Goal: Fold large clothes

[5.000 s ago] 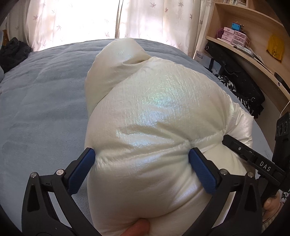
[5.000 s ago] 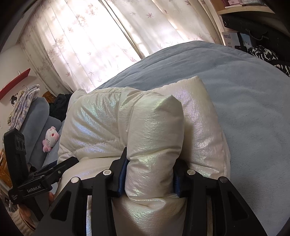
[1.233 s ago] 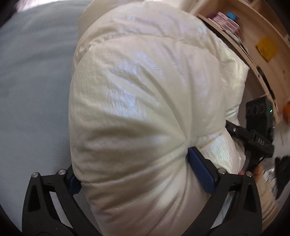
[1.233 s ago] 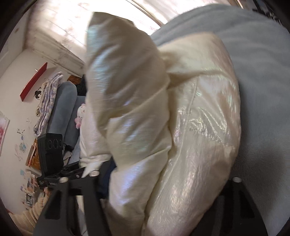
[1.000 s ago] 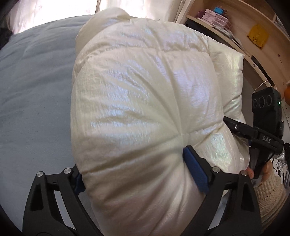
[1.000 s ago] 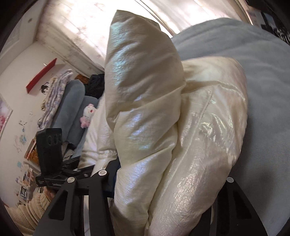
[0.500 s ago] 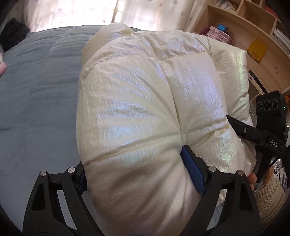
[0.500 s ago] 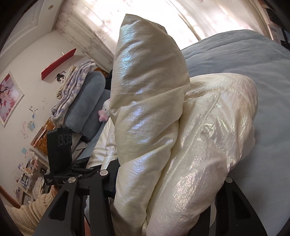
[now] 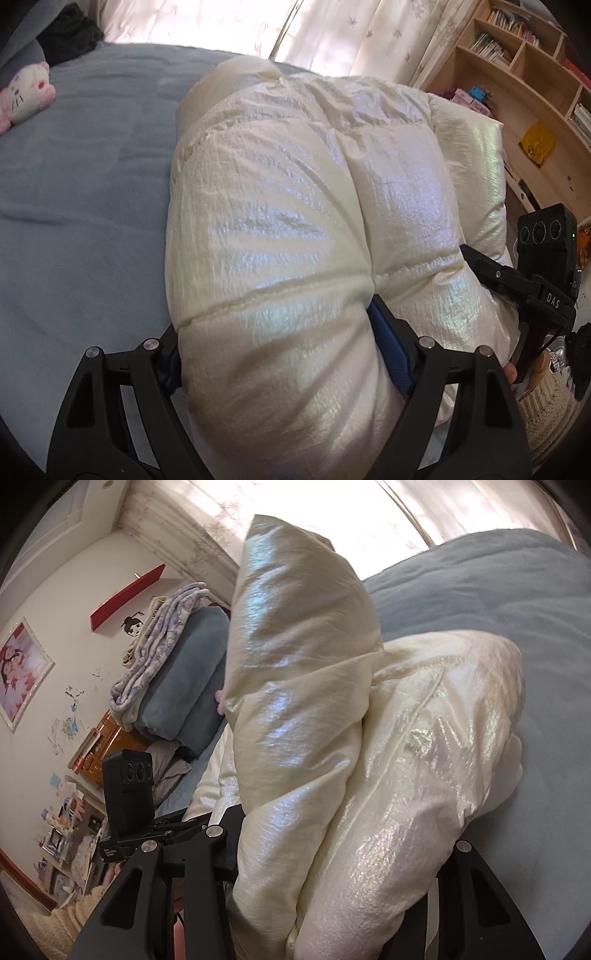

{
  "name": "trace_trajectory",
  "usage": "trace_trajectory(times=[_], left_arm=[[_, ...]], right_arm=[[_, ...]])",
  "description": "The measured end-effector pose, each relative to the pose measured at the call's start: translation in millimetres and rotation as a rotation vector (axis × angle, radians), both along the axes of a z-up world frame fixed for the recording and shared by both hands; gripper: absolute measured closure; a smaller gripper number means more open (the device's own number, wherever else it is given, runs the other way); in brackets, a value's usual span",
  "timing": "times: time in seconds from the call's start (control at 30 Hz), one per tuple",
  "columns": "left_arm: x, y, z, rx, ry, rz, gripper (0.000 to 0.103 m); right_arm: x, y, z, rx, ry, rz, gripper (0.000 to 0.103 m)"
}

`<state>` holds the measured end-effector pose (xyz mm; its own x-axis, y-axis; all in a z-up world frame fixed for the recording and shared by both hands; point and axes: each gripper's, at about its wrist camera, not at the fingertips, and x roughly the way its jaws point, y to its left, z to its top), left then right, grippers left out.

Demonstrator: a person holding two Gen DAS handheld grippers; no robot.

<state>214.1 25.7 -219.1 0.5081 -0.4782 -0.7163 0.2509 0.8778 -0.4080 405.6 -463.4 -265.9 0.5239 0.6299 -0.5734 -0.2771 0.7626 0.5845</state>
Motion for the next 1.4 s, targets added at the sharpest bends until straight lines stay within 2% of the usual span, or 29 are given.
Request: trace_trajectory(times=[0.1,0.27,0.43,0.57,0.7,0.77,0.8,0.87,0.9,0.93,1.0,1.07,1.17,1.27,1.4], left_arm=[[13.9,9.3,13.3,-0.003,-0.029,0.003,0.022],[59.0,47.1,36.9,0.017,-0.070,0.026,0.022],[130.7,91.4,56.9,0.057,-0.142,0.067,0.022],[199.1,139.2,61.8,0.091,-0.196,0.093,0.022],[280.2,206.9,41.8,0.095,-0.208,0.150,0.022],[295.8,260.4,20.0,0.090,-0.182,0.170,0.022],[313.6,276.2,2.8,0.082,-0.140,0.200,0.022],[318.6,299.7,-27.8,0.076,-0.075,0.232,0.022],[324.8,310.2,-46.1,0.071,-0.045,0.249,0.020],[324.7,317.4,-57.1,0.062,-0.040,0.258,0.016],[318.3,327.5,-76.1,0.048,-0.050,0.271,0.011],[309.3,330.5,-83.1,0.053,-0.059,0.267,0.009],[307.6,332.0,-81.1,0.084,-0.072,0.255,0.009],[303.9,330.1,-68.0,0.154,-0.087,0.247,0.009],[282.0,332.0,-41.8,0.234,-0.136,0.235,0.010]], right_arm=[[14.7,-7.2,8.7,0.001,-0.034,0.014,0.058],[74.4,-10.8,15.1,0.004,-0.086,0.037,0.058],[159.5,-12.0,19.7,0.013,-0.152,0.058,0.058],[253.4,-11.6,5.5,0.035,-0.194,0.055,0.058],[344.1,-5.1,-37.2,0.053,-0.208,0.033,0.058],[382.8,0.1,-74.3,0.054,-0.167,0.014,0.058],[401.5,-1.3,-95.9,0.048,-0.131,0.003,0.058],[433.0,1.5,-140.8,0.037,-0.045,-0.019,0.055],[442.2,-3.6,-159.8,0.043,-0.010,-0.034,0.045],[449.9,-14.6,-178.9,0.059,0.021,-0.056,0.033],[458.9,-29.0,-200.8,0.075,0.059,-0.069,0.022],[462.9,-36.0,-217.6,0.068,0.074,-0.056,0.020],[469.4,-56.2,-226.9,0.027,0.099,-0.020,0.019],[476.2,-92.1,-228.1,-0.022,0.143,0.006,0.017],[470.3,-145.6,-206.1,-0.154,0.094,0.007,0.016]])
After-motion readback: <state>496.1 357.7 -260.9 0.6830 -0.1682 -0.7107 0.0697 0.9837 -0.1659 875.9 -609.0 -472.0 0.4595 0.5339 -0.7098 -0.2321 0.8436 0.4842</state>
